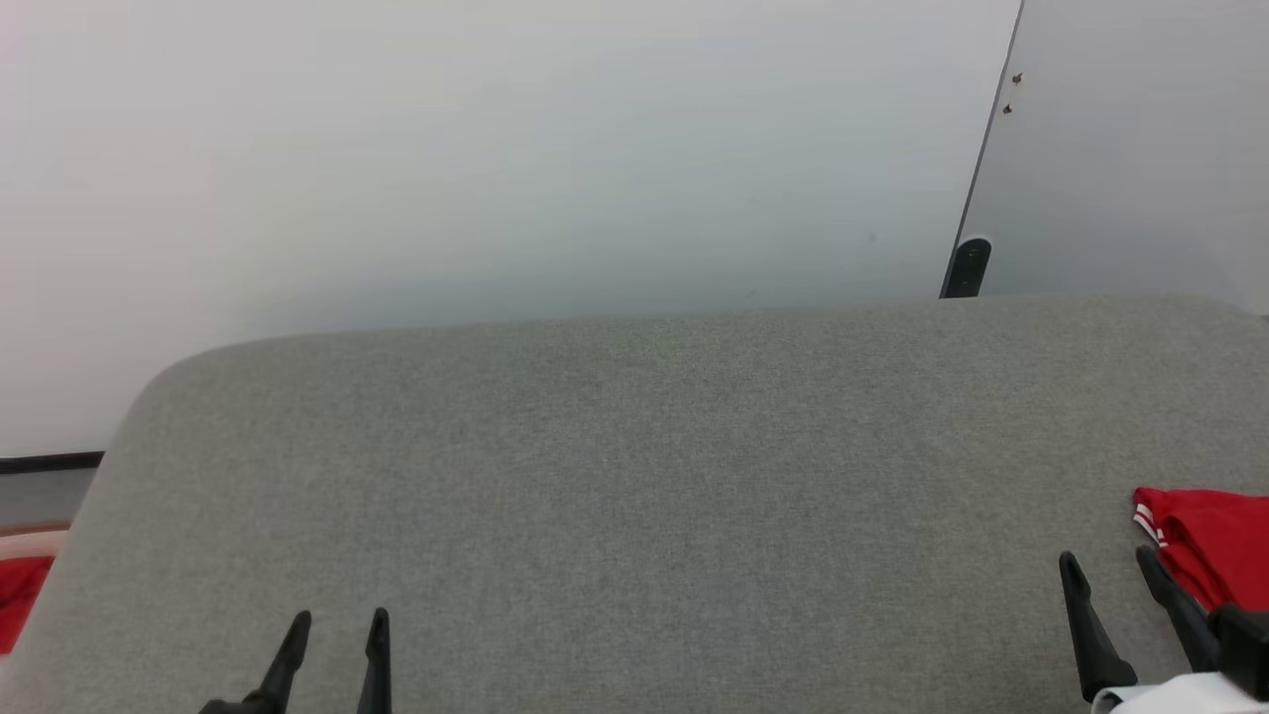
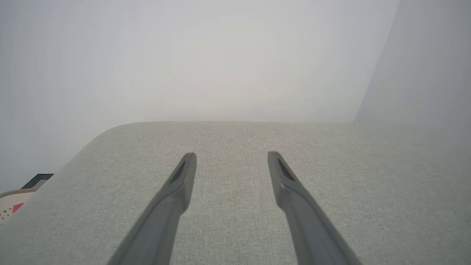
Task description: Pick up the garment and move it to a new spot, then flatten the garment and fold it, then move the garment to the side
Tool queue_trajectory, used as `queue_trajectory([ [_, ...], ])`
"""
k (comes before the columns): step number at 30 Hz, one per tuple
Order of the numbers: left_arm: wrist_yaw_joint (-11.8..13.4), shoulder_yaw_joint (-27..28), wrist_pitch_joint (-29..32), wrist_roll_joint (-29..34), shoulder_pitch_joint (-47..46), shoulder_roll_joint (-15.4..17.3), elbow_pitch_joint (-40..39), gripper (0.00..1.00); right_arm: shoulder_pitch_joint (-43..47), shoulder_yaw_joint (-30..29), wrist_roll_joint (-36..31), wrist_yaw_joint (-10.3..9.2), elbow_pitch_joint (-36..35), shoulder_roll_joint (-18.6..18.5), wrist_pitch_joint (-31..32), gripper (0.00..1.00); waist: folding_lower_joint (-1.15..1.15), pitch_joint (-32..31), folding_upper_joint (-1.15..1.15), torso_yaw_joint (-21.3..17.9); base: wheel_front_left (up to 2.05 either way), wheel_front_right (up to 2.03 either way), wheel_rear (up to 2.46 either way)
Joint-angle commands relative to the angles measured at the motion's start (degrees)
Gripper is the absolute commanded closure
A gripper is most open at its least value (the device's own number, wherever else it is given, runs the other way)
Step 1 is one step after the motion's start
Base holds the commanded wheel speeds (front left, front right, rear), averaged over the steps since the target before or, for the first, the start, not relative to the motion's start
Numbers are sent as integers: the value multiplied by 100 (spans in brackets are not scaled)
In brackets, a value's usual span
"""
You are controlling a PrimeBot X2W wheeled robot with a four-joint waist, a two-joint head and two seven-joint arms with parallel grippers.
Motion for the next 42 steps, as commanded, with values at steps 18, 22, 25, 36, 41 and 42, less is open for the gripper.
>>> queue_trajectory([
  [18, -27, 153, 2, -104, 169, -71, -277, 0, 285, -122, -103, -12, -454, 138, 253, 0, 0, 10, 0, 36, 0, 0, 0],
  [22, -18, 166, 2, -87, 177, -93, -290, 0, 303, -97, -77, -12, -475, 133, 262, 0, 0, 1, 0, 35, 0, 0, 0],
  [25, -40, 177, 2, -135, 171, -120, -289, 0, 283, -98, -74, -12, -491, 142, 256, 0, 0, 9, 0, 38, 0, 0, 0],
  [36, 15, 167, 2, -59, 119, -66, -246, 0, 202, -71, -64, -12, -518, 152, 257, 0, 0, 39, 0, 37, 0, 0, 0],
  [41, -1, 182, 4, -135, 139, -133, -155, 100, 277, -69, -94, 0, -415, 169, 277, 100, 0, 43, 0, 33, 0, 0, 0],
  [42, -1, 176, 7, -141, 160, -159, -92, 100, 309, -72, -88, 0, -353, 191, 290, 100, 0, 44, 0, 33, 0, 0, 0],
])
